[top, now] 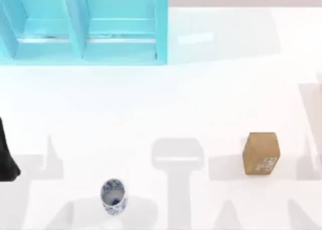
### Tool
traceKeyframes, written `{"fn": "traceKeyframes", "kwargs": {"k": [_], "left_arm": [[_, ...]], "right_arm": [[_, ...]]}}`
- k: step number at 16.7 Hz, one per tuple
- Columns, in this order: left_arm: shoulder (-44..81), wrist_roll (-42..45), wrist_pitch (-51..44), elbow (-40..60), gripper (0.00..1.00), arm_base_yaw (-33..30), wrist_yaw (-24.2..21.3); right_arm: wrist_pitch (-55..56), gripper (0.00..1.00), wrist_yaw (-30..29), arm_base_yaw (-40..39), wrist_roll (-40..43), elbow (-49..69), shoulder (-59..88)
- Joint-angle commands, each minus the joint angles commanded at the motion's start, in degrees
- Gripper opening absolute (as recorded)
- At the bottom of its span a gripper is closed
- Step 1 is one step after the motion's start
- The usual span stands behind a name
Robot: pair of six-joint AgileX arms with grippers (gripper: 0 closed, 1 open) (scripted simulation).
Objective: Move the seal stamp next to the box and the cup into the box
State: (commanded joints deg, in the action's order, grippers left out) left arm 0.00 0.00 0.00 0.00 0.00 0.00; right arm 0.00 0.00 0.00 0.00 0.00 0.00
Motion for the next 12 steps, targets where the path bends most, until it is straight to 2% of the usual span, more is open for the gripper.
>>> {"fn": "traceKeyframes", "kwargs": {"k": [6, 12], "left_arm": [[0.0, 0.0, 0.0, 0.0, 1.0, 0.0, 0.0], [0.0, 0.0, 0.0, 0.0, 1.0, 0.0, 0.0]], "right_arm": [[-4.7, 1.0, 0.2, -2.2, -2.3, 5.9, 6.1], [-22.3, 1.0, 0.3, -9.5, -9.6, 27.4, 32.7]]}}
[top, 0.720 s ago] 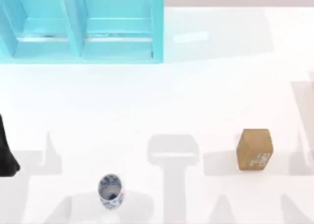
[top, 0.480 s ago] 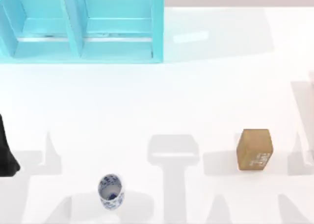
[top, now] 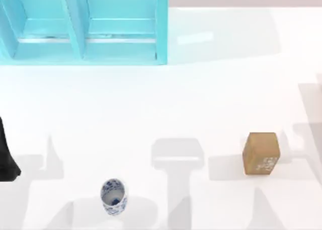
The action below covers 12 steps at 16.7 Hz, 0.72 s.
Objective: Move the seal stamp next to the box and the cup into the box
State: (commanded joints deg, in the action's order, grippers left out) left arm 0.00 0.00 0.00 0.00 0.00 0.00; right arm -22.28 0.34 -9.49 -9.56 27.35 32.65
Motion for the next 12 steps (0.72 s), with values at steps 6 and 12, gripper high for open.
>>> {"fn": "traceKeyframes", "kwargs": {"k": [6, 12], "left_arm": [[0.0, 0.0, 0.0, 0.0, 1.0, 0.0, 0.0], [0.0, 0.0, 0.0, 0.0, 1.0, 0.0, 0.0]], "right_arm": [[-21.7, 1.0, -0.1, -8.5, -8.6, 24.6, 36.3], [-38.1, 1.0, -0.1, -15.1, -15.6, 44.3, 62.6]]}}
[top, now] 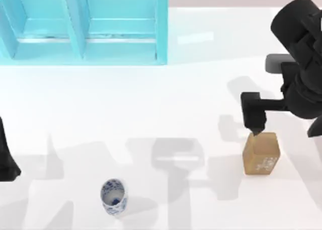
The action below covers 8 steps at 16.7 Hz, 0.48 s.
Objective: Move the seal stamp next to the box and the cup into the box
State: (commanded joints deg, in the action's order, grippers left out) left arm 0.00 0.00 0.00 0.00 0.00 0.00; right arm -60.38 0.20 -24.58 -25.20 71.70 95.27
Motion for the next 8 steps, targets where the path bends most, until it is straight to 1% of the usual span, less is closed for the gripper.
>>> {"fn": "traceKeyframes", "kwargs": {"k": [4, 8], "left_arm": [[0.0, 0.0, 0.0, 0.0, 1.0, 0.0, 0.0], [0.0, 0.0, 0.0, 0.0, 1.0, 0.0, 0.0]], "right_arm": [[-5.0, 1.0, 0.1, -2.2, -2.3, 6.9, 7.5], [-5.3, 1.0, 0.1, -2.3, -2.5, 7.5, 8.1]]}}
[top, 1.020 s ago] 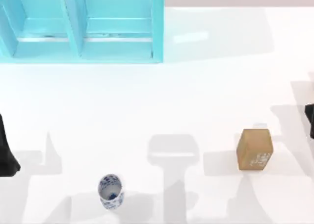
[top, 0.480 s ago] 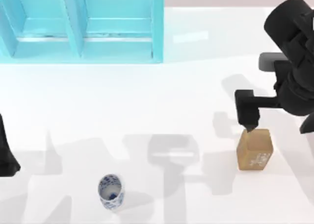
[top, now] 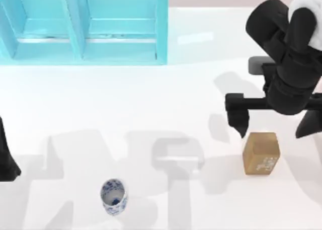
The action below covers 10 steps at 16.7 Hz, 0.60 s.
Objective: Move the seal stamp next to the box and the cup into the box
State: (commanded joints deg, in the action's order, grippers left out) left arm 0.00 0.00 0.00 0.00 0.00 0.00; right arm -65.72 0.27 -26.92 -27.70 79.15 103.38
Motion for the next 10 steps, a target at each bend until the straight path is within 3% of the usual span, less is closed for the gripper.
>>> {"fn": "traceKeyframes", "kwargs": {"k": [4, 10], "left_arm": [[0.0, 0.0, 0.0, 0.0, 1.0, 0.0, 0.0], [0.0, 0.0, 0.0, 0.0, 1.0, 0.0, 0.0]], "right_arm": [[2.4, 1.0, 0.0, 0.1, 0.1, -2.0, 0.7], [16.1, 1.0, 0.0, -0.2, -0.2, -10.6, 5.1]]}}
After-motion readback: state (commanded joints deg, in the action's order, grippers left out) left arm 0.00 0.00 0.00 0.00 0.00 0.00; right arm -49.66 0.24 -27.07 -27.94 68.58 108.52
